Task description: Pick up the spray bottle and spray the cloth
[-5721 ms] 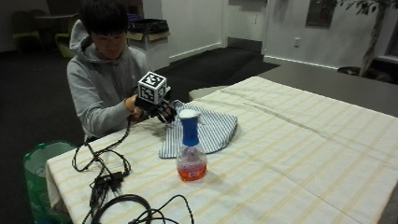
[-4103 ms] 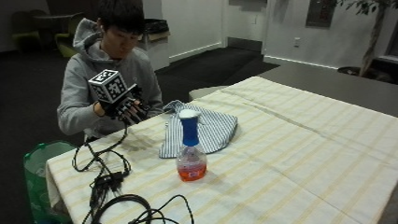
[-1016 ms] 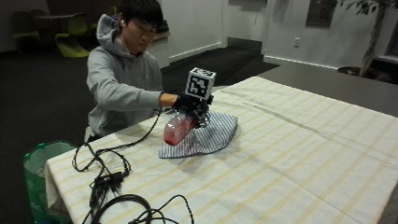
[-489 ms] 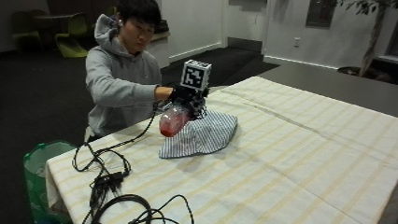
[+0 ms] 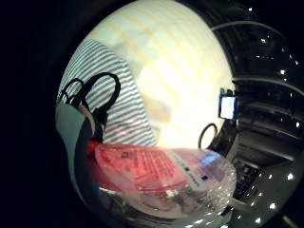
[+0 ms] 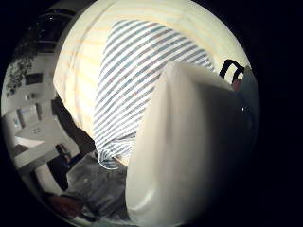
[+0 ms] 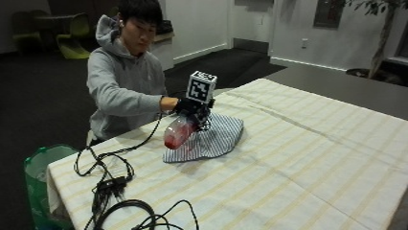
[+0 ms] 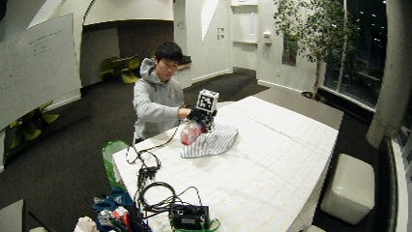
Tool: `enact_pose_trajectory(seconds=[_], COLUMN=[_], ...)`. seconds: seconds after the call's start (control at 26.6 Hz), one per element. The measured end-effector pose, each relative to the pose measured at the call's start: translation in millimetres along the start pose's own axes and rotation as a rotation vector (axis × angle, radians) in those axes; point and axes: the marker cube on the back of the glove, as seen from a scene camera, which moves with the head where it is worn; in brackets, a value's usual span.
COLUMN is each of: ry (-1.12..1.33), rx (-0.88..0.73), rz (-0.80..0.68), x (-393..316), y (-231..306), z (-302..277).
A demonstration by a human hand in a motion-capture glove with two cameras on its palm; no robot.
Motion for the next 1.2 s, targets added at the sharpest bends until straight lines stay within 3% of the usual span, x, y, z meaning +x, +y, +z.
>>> enact_pose_trajectory(seconds=[0.3, 0.53, 0.72, 0.87, 1.2], ry=[-0.433, -1.033, -1.423, -1.510, -1.604], rx=[0.251, 0.514, 0.648, 0.658, 0.468], rz=[-0.078, -0.167, -0.279, -0.349, -0.395], x=[-42.9, -107.7, -180.4, -231.9, -328.3], y=[12.6, 25.3, 18.6, 0.8, -21.4], z=[-34.6, -112.2, -132.1, -114.8, -59.6])
